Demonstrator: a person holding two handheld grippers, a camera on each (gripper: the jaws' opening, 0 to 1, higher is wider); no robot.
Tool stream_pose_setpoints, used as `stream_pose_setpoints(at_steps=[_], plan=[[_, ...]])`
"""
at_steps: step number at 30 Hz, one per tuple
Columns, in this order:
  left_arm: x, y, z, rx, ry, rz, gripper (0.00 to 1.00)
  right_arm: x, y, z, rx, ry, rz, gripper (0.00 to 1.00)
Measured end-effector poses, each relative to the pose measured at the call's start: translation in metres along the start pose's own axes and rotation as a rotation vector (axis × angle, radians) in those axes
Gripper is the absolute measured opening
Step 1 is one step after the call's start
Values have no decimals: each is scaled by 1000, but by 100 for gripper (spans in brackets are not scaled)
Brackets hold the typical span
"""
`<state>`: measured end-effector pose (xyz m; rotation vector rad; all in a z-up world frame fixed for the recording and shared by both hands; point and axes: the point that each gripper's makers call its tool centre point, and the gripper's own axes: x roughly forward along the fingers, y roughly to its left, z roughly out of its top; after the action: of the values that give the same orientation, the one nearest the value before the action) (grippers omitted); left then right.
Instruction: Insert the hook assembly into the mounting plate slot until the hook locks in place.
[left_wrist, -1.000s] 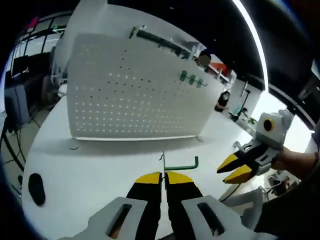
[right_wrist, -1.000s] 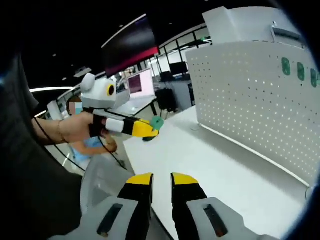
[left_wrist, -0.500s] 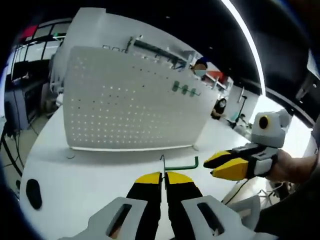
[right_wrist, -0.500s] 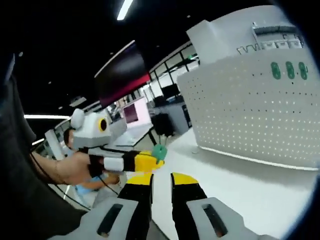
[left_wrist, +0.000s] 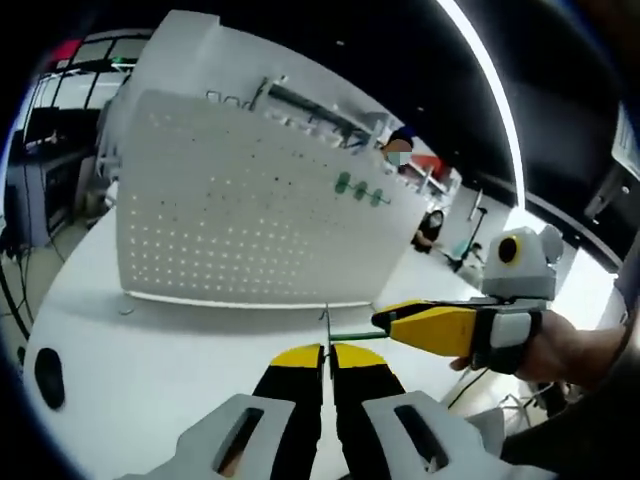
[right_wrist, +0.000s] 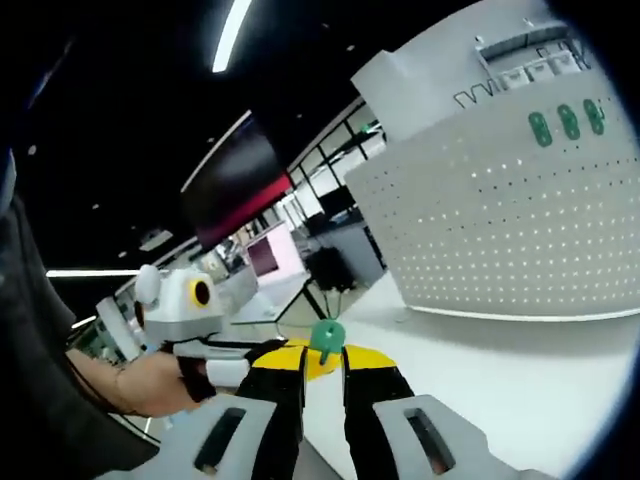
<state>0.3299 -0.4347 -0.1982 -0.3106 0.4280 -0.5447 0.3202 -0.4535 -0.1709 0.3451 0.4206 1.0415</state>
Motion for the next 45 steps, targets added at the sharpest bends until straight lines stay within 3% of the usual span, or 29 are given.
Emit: stream_pose_setpoints(at_steps=[5,9,18,25,28,36,41,45], plan=[[1,-2,3,4,-10,-9,2,2,0,-2,10,4,-5,12],[1,-2,7,-40,-35,-21,2,4,2,-1,37,-9,1,12],[0,-6,8,7,-36,-28,2,8,3,3,75,-40,7,9],[-1,-12,14,43,-56,-27,2,12,6,10,167,-78,21,7],[-2,-17,18,109,-71,-22,2,12,4,14,216,-100,22,6],[-5,-13,21,129,-89,6,2,11,7,14,223,-105,25,3],[-5,-15,22,191,-74,21,2,11,8,14,246,-103,21,2],[-5,-16,20,193,-66,17,2,11,7,13,212,-80,13,1]])
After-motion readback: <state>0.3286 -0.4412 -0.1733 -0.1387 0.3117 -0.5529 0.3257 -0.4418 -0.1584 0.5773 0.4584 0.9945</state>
